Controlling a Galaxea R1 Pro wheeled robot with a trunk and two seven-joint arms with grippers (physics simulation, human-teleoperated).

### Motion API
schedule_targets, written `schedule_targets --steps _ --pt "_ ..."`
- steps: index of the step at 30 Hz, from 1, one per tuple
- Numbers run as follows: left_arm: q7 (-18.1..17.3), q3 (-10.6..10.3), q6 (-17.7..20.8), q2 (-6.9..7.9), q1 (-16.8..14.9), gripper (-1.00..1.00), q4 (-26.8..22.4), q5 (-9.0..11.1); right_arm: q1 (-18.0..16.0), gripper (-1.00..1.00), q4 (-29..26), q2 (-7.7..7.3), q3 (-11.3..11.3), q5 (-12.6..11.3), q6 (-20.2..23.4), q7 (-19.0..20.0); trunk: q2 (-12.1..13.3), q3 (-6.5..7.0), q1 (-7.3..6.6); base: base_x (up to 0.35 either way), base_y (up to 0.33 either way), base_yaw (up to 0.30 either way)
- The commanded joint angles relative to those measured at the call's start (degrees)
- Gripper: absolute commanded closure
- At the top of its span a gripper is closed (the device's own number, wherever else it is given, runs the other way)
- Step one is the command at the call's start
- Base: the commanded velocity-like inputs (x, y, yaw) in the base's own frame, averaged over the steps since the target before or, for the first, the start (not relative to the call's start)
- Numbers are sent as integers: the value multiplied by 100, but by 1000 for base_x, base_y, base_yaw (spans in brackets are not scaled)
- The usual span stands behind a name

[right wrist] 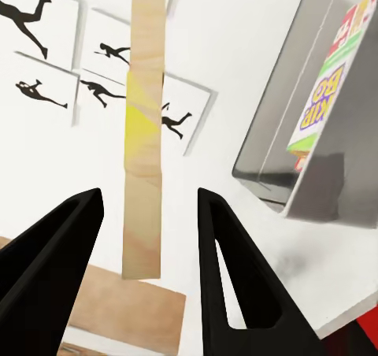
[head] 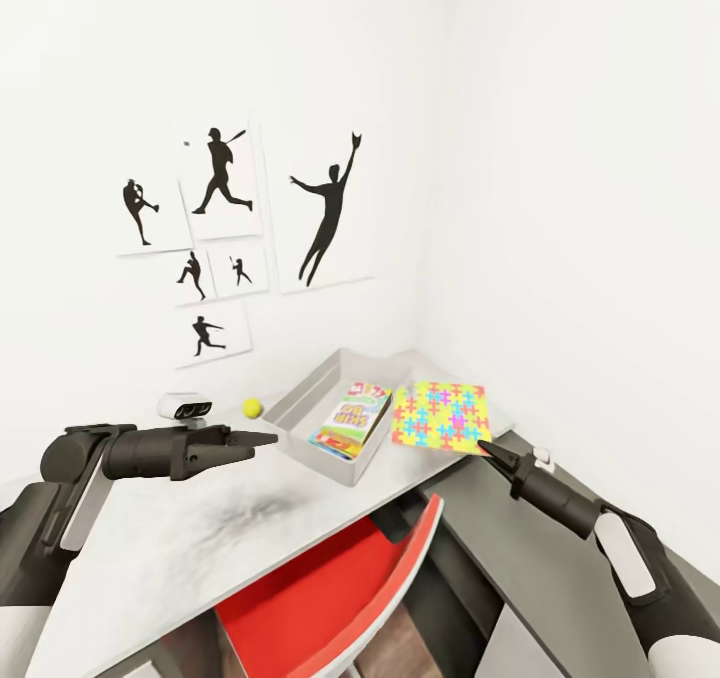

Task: Put all the toys in the child's room - the three board games (two on the bed and one on the table), the two jigsaw puzzles on the table, and the tennis ball on the table - inside the toy box on the table in the child's room.

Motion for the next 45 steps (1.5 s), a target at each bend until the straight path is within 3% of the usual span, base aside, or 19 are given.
schedule_targets --steps 1,25,45 --pt "-21 -3 61 1 -6 -100 0 -3 -5 100 -13 0 -3 -5 23 8 -13 -13 5 135 -40 199" --pt "-21 -5 61 0 -6 -100 0 -4 -5 100 -65 1 -8 28 24 8 -13 -13 5 225 -23 280" --pt "-21 -6 61 0 -6 -100 0 -2 -5 100 -65 -8 -15 28 26 19 -13 -13 5 146 -53 26"
